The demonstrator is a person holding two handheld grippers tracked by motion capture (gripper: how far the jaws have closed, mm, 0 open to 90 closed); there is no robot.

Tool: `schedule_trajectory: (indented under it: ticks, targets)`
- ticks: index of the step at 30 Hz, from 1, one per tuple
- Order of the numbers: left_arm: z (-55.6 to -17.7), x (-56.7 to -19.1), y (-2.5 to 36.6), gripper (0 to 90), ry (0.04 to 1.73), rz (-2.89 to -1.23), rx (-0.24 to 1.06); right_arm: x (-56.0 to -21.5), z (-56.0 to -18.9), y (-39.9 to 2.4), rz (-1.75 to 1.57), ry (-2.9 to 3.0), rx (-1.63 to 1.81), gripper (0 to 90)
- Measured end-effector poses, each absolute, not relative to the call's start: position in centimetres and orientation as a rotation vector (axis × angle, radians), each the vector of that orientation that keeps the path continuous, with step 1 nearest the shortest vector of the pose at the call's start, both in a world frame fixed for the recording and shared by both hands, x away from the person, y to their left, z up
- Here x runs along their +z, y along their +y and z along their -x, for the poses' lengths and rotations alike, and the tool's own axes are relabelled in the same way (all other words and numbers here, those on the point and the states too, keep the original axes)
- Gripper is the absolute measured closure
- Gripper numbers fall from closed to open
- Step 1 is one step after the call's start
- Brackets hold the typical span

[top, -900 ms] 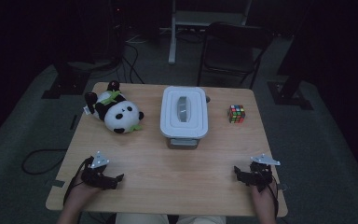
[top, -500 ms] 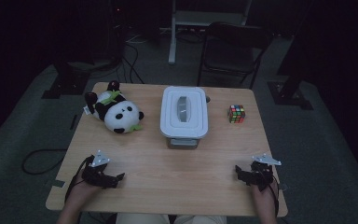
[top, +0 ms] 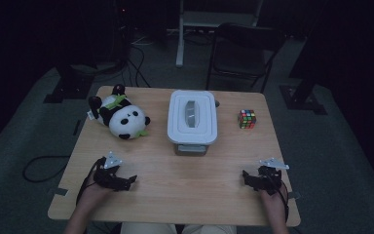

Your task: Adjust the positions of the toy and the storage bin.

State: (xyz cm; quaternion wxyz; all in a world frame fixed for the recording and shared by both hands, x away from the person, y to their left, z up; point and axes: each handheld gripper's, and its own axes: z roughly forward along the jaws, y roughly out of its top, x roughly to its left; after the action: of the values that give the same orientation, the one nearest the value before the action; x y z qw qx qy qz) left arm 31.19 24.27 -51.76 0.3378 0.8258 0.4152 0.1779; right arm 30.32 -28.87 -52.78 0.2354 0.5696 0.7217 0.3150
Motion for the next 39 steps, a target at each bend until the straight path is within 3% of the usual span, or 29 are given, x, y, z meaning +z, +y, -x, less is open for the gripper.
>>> schedule_trajectory:
  ticks: [22, 39]
  targets:
    - [-35.4, -47.8, 20.8, 2.1, 1.014, -2.101, 0.475, -50.0, -35.2, -24.7, -1.455, 2.046, 0.988, 13.7]
    - [-39.1, -48.2, 17.1, 2.2, 1.019, -2.086, 0.469, -49.6, -37.8, -23.0, -1.445, 2.047, 1.045, 13.9]
